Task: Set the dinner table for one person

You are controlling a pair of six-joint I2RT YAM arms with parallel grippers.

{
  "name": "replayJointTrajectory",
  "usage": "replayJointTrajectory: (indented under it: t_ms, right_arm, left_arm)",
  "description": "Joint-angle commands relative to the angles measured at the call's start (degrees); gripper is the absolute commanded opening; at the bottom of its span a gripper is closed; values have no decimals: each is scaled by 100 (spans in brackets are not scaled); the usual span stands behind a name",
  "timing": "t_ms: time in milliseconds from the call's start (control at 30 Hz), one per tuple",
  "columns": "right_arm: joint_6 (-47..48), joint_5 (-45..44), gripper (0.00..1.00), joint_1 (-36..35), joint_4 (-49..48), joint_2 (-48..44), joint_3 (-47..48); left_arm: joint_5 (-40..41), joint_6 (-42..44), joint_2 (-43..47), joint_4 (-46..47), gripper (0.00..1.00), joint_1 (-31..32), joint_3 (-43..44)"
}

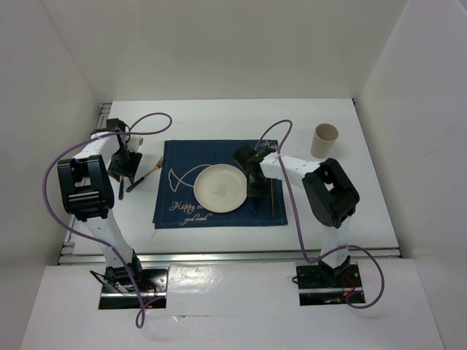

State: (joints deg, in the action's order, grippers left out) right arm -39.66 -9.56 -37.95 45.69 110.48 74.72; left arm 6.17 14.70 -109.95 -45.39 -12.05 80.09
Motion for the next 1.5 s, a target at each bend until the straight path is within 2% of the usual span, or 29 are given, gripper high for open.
replayJointTrajectory:
  t_ms: [0,333,533,900,967,1000,1133,1267,1467]
  right_arm:
    - [-121,42,0,-54,186,-333,-194]
    - [-174,112,0,-54,133,-404,-379]
    - [108,-124,0,-54,11,-220,-203]
    - [301,86,0,-54,-245,-219,-256]
    - [109,138,7,-54,-193,-167,-256]
    - [108,139,16,-54,-192,-167,-256]
    - [-42,139,26,-54,-140,-167,-309]
    - [-42,131,47,-54,-79,-167,-194]
    - [64,-361,49,-54,326,-430,129]
  left_arm:
    - [33,-28,44,-67,60,19,103]
    - [-20,-28,44,-120,60,19,156]
    - [-20,-28,44,-120,60,19,103]
    - [-20,-28,-8,-120,60,19,50]
    - [-20,-28,-9,-120,60,19,50]
    - [-20,-28,-9,-120,60,19,50]
    - [-20,-28,-9,-120,60,19,50]
    - [33,-28,-9,-120,60,19,50]
    - [33,24,-9,-120,60,19,103]
